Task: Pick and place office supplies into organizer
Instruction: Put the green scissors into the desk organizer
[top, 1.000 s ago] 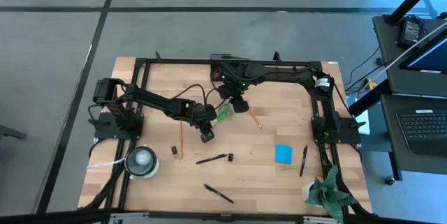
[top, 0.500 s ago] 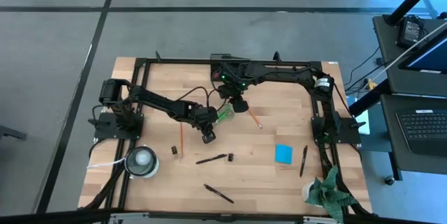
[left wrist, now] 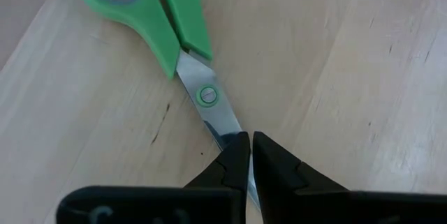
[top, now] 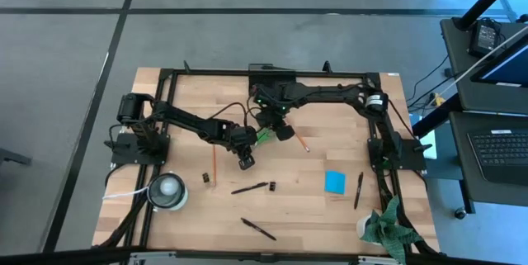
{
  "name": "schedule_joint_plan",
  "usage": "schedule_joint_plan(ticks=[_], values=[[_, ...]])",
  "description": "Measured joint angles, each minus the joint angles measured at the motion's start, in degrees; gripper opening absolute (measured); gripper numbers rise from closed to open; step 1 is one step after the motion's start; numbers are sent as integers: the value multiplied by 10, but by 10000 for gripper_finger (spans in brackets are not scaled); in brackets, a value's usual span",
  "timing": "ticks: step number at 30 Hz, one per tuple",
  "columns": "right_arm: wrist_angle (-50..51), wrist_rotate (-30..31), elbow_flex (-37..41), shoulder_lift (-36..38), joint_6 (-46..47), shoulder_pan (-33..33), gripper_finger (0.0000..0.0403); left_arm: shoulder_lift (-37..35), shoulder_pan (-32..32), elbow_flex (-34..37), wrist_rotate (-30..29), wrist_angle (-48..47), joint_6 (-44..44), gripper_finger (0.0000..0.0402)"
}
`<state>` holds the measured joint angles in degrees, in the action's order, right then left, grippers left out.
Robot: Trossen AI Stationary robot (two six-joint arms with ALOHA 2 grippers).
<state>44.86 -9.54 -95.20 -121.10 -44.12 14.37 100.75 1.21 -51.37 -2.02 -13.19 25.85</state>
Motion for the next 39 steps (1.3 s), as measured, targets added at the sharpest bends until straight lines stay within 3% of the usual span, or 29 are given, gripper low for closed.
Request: schedule_joint_plan(ticks=[7,14,21,25,31,39], values=[[-35,17,0,0,48,4,147,0,0,0,0,-1,0,15],[-3,-137,0,-1,233,71,147,0,0,1,-9,-1,-5,15],[-10,-184,0,-1,328,119,147,0,0,2,-15,-2,-30,15],[-10,-182,0,-2,365,121,147,1,0,2,-19,-3,-51,15],[-1,-108,-1,-17,467,116,147,1,0,2,-24,-17,-100,15],[-20,-101,0,-54,483,101,147,0,1,2,-23,-40,-162,9]])
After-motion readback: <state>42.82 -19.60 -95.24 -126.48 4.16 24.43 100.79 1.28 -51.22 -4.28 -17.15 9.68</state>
